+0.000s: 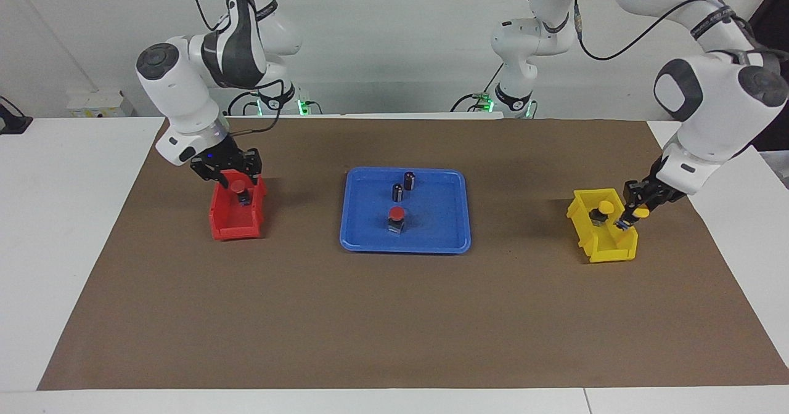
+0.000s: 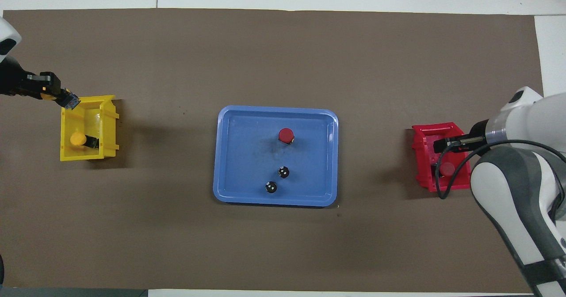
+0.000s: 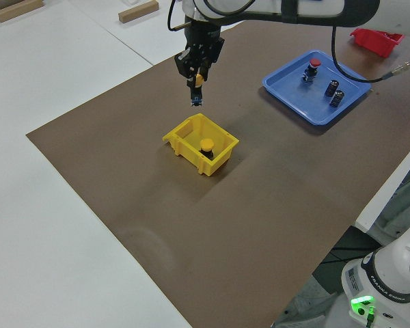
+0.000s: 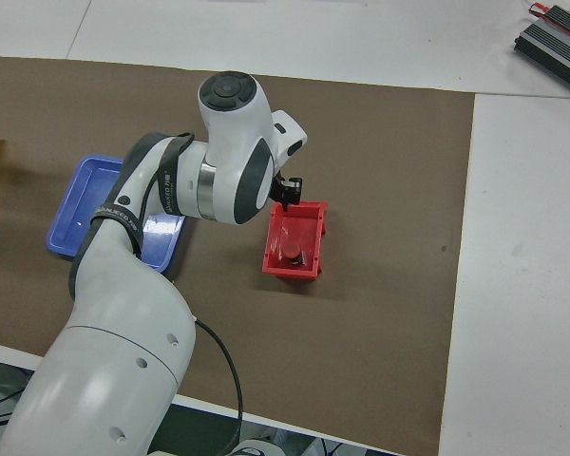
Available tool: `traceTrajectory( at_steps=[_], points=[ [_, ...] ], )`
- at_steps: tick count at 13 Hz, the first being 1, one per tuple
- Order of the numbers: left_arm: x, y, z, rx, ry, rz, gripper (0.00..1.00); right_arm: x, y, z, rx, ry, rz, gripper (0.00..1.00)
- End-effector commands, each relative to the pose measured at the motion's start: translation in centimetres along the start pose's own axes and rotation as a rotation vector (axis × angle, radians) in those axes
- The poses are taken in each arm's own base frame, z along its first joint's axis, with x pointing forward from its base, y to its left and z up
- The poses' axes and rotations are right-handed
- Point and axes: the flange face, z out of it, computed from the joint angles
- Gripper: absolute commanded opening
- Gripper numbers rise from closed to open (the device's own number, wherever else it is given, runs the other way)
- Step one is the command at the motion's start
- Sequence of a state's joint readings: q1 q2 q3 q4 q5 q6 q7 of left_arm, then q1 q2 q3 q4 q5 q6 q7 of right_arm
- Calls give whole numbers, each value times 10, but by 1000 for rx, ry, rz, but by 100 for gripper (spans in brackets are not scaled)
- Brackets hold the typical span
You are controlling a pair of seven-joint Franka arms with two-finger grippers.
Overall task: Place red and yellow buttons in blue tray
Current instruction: 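Return the right gripper to the red holder while the left gripper grasps yellow button, then drop the yellow button in the tray while the right gripper grasps red button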
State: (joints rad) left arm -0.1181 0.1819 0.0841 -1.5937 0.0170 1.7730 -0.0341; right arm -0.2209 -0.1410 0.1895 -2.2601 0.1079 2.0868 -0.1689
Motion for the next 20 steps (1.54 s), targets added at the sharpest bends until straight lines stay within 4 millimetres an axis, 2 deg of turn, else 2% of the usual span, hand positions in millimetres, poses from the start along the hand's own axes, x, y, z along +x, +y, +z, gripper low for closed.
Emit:
traceTrajectory(
  at_steps=[1, 2, 3, 4, 5, 8, 10, 12, 14, 15, 17, 18, 19, 20],
  points=[
    [-21, 119, 24, 27, -17, -55, 1, -29, -10, 26, -10, 42, -59, 68],
    [-38, 169, 37, 2, -17, -84, 1, -34, 0, 39, -10, 34, -85, 68],
    [-54, 211, 49, -18, 0, -108, 1, -36, 16, 43, -18, 53, -100, 68],
    [-67, 245, 57, -26, 6, -115, 1, -36, 18, 44, -21, 61, -115, 68],
    [-80, 274, 64, -44, 3, -133, 1, -37, 18, 45, -22, 62, -117, 68],
    [-110, 342, 97, -83, 13, -122, 1, -41, 20, 64, -21, 63, -112, 68],
    [-115, 354, 113, -80, 13, -128, 2, -45, 20, 67, -23, 61, -120, 66],
    [-120, 376, 133, -83, 21, -137, 2, -47, 21, 70, -23, 55, -130, 65],
    [-118, 381, 149, -77, 18, -148, 3, -49, 21, 70, -23, 53, -124, 57],
    [-118, 381, 151, -75, 16, -148, 13, -49, 20, 70, -22, 50, -122, 49],
    [-119, 379, 151, -67, 7, -149, 82, -46, 20, 68, -20, 44, -133, 36],
    [-118, 380, 147, -62, 1, -150, 91, -38, 20, 58, -16, 37, -138, 34],
    [-115, 377, 128, -53, -9, -151, 98, -25, 19, 42, -2, 0, -143, 34],
    [-107, 363, 100, -35, -22, -156, 99, -10, 18, 23, 16, -31, -145, 34]
  ],
)
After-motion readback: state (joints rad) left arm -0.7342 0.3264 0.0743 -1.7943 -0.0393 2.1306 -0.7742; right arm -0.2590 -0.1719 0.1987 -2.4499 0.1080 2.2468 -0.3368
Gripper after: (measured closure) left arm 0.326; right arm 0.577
